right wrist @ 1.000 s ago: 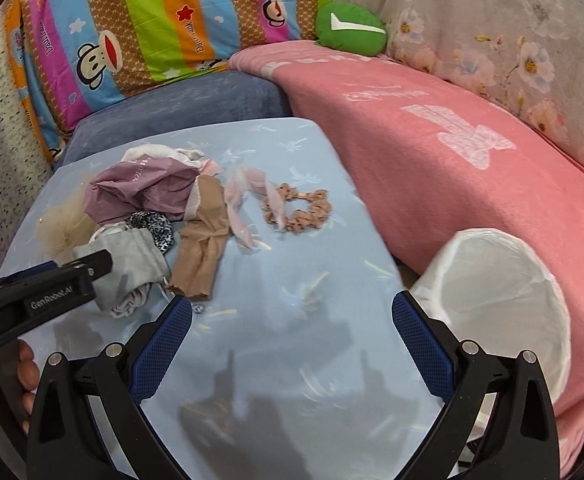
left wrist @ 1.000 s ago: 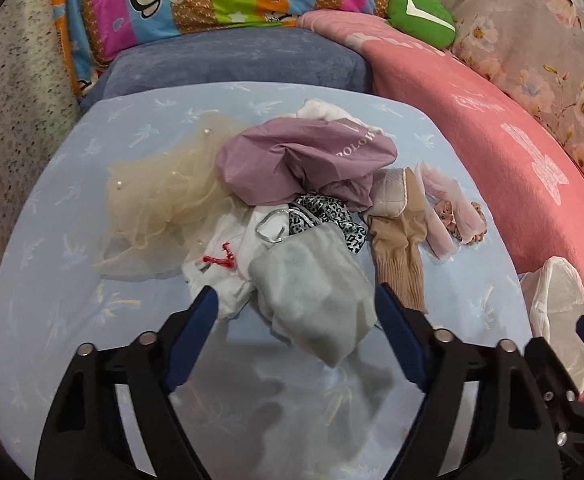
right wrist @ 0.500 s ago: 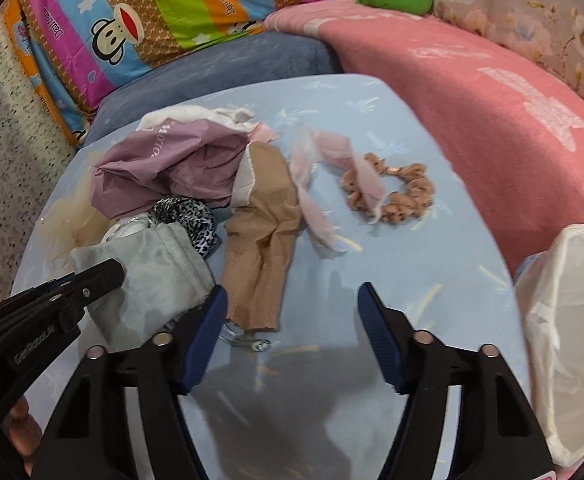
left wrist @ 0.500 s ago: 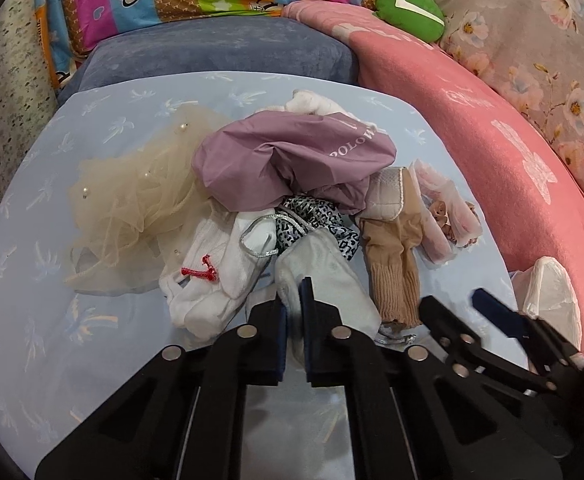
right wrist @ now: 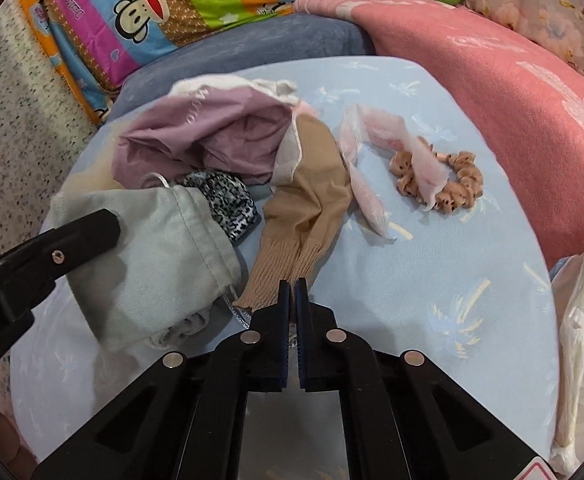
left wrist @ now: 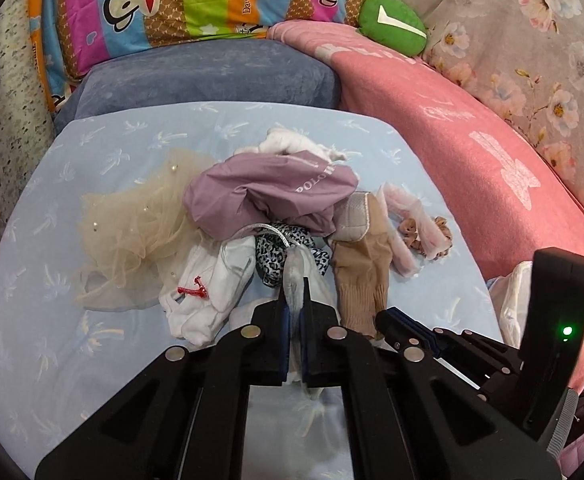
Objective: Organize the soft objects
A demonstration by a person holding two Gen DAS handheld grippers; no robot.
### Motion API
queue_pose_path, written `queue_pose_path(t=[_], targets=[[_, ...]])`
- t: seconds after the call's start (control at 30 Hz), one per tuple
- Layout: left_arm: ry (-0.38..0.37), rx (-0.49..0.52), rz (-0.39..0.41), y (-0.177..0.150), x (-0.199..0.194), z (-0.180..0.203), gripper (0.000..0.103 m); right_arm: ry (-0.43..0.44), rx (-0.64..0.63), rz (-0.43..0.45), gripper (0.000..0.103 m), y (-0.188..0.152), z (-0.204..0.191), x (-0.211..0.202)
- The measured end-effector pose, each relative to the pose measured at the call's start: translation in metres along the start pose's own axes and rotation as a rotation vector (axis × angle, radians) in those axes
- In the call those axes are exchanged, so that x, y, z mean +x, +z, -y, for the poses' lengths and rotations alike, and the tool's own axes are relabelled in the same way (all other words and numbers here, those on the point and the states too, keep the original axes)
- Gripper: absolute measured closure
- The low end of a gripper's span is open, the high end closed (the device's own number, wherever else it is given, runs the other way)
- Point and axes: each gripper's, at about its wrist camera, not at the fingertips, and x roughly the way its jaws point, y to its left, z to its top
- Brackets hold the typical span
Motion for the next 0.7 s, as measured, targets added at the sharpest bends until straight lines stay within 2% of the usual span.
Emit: queue_pose_path(t=[0.33,0.7], targets=[[-0.049,0.037,0.111,0.009,-0.05,0.024,0.1,0.032,0.007,0.175,0.101,0.012,0.004,-0.096],[-0.141,0.108,0.18,0.01,-0.085,0.065,0.1,-0.014,0.058,0.346,0.1,0.013,0.038,-0.194]])
